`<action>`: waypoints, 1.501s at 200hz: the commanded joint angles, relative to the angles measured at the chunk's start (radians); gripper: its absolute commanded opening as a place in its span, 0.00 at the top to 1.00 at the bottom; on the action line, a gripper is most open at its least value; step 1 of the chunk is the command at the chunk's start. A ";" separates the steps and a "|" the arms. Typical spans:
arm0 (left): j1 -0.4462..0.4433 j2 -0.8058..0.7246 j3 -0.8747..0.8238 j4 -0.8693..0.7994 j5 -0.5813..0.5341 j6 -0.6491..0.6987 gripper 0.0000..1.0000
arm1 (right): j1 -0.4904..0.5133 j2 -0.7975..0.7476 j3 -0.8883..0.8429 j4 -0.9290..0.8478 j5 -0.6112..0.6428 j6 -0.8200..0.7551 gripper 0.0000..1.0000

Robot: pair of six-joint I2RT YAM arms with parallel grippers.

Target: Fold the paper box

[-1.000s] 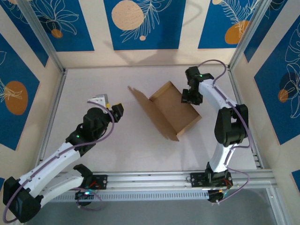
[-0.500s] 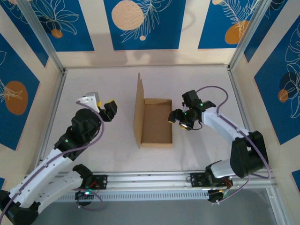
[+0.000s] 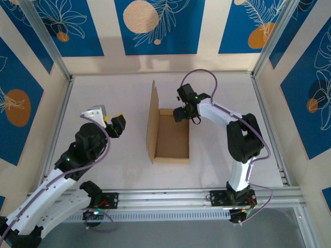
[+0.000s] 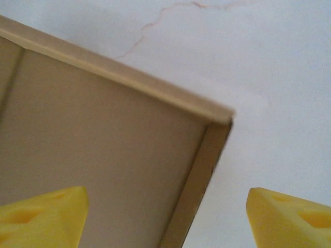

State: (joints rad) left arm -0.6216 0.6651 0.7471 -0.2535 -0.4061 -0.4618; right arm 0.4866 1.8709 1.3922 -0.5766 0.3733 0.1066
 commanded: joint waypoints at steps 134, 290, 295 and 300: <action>0.009 -0.005 0.040 -0.033 0.054 0.110 0.33 | -0.020 0.301 0.254 0.167 -0.161 -0.577 0.05; 0.009 -0.024 0.089 -0.069 0.017 0.083 0.33 | 0.010 -0.004 -0.163 0.081 0.084 -0.087 0.70; 0.009 -0.023 0.088 -0.071 0.018 0.083 0.33 | 0.017 -0.005 -0.170 0.081 0.099 -0.088 0.67; 0.009 -0.024 0.087 -0.072 0.016 0.083 0.33 | 0.023 -0.007 -0.175 0.080 0.117 -0.089 0.61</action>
State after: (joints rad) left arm -0.6216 0.6491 0.8013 -0.3164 -0.3683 -0.3679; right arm 0.4740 1.8938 1.2514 -0.5095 0.3878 -0.0181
